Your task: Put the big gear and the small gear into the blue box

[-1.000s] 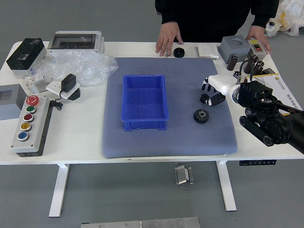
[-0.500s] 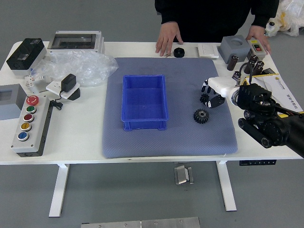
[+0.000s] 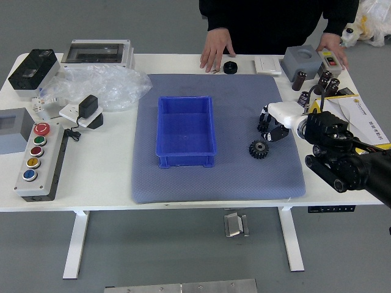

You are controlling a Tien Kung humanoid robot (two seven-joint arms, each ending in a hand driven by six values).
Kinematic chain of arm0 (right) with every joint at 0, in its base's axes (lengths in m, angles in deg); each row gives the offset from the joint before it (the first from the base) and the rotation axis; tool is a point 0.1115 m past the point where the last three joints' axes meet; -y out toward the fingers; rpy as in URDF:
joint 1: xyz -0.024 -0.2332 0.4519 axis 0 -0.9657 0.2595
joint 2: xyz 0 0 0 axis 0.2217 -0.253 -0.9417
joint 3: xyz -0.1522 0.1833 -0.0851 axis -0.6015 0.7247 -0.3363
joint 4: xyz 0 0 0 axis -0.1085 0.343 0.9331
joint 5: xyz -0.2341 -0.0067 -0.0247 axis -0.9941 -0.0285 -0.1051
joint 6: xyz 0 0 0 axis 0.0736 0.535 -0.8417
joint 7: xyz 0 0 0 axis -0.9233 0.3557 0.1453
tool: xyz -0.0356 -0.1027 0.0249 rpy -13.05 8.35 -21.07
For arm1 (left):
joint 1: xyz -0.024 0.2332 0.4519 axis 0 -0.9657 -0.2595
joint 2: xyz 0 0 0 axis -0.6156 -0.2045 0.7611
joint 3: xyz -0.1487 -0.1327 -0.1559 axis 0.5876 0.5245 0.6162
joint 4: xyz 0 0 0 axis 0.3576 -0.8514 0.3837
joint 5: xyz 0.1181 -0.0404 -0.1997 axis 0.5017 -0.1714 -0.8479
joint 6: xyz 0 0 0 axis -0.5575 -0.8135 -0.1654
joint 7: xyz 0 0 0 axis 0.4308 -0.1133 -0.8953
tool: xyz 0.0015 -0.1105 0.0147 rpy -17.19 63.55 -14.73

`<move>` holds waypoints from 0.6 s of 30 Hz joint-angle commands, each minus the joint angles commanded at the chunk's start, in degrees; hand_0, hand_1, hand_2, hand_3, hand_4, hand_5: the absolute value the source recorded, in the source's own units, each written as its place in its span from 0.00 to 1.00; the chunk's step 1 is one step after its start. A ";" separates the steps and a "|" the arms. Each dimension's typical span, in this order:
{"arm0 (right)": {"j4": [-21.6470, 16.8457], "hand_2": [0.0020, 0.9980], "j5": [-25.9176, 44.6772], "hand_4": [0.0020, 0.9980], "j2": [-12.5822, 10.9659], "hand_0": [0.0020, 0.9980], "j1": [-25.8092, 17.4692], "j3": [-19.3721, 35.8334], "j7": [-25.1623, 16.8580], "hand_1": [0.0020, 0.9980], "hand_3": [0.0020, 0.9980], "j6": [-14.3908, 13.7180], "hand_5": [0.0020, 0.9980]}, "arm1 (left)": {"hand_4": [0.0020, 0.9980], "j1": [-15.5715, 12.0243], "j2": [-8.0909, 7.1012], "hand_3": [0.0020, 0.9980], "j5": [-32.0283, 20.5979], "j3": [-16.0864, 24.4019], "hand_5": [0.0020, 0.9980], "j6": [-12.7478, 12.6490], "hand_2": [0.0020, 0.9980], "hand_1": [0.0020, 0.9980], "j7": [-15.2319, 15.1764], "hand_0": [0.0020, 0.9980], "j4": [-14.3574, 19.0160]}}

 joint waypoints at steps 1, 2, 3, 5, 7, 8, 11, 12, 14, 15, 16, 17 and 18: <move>0.14 0.63 0.04 0.74 0.09 0.59 -0.04 -0.04 -0.04 0.51 0.66 -0.15 0.25 | 0.70 0.00 0.01 0.83 0.02 -0.01 0.30 0.00 0.81 0.83 0.00 0.86 0.00; 0.27 0.61 0.07 0.71 0.17 0.58 -0.06 -0.09 -0.08 0.50 0.66 -0.30 0.24 | 0.70 0.00 0.02 0.83 0.05 0.00 0.30 0.01 0.81 0.83 0.00 0.86 0.00; 0.37 0.61 0.09 0.71 0.24 0.58 -0.09 -0.13 -0.11 0.50 0.66 -0.45 0.24 | 0.70 0.00 0.02 0.83 0.07 0.01 0.30 0.01 0.81 0.83 0.01 0.86 0.00; 0.55 0.61 0.12 0.71 0.35 0.58 -0.10 -0.21 -0.16 0.50 0.66 -0.78 0.24 | 0.70 -0.01 0.03 0.83 0.10 0.00 0.30 0.01 0.81 0.83 0.02 0.86 0.00; 0.70 0.61 0.13 0.71 0.42 0.58 -0.12 -0.29 -0.21 0.50 0.66 -1.11 0.24 | 0.70 -0.02 0.03 0.83 0.13 0.01 0.30 0.02 0.81 0.83 0.03 0.86 0.00; 0.77 0.58 0.11 0.68 0.45 0.56 -0.13 -0.32 -0.24 0.50 0.65 -1.28 0.23 | 0.70 -0.02 0.03 0.83 0.16 0.02 0.30 0.02 0.81 0.83 0.03 0.86 0.00; 0.93 0.58 0.07 0.68 0.52 0.56 -0.15 -0.43 -0.38 0.50 0.65 -1.84 0.23 | 0.70 0.01 0.04 0.83 0.19 0.03 0.30 0.02 0.81 0.83 0.02 0.86 0.00; 0.96 0.58 0.05 0.68 0.53 0.56 -0.16 -0.47 -0.43 0.50 0.65 -1.99 0.23 | 0.70 0.03 0.04 0.83 0.19 0.03 0.30 0.02 0.81 0.83 0.02 0.86 0.00; 0.99 0.57 -0.05 0.66 0.58 0.56 -0.17 -0.55 -0.52 0.48 0.65 -2.32 0.21 | 0.70 0.04 0.05 0.83 0.20 0.05 0.30 0.02 0.81 0.83 0.02 0.86 0.00; 1.00 0.57 -0.13 0.66 0.61 0.56 -0.18 -0.60 -0.56 0.48 0.65 -2.54 0.21 | 0.70 0.04 0.05 0.83 0.18 0.04 0.30 0.02 0.81 0.83 0.02 0.86 0.00; 1.00 0.57 -0.19 0.66 0.63 0.56 -0.19 -0.63 -0.59 0.48 0.65 -2.71 0.21 | 0.70 0.04 0.05 0.83 0.16 0.03 0.30 0.02 0.81 0.83 0.02 0.86 0.00; 1.01 0.57 -0.26 0.66 0.64 0.56 -0.20 -0.67 -0.62 0.48 0.65 -2.89 0.21 | 0.70 0.04 0.06 0.83 0.14 0.02 0.30 0.01 0.81 0.83 0.01 0.86 0.00; 1.02 0.57 -0.32 0.66 0.66 0.56 -0.22 -0.70 -0.66 0.48 0.65 -3.06 0.21 | 0.70 0.04 0.06 0.83 0.11 0.00 0.30 0.01 0.81 0.83 0.01 0.86 0.00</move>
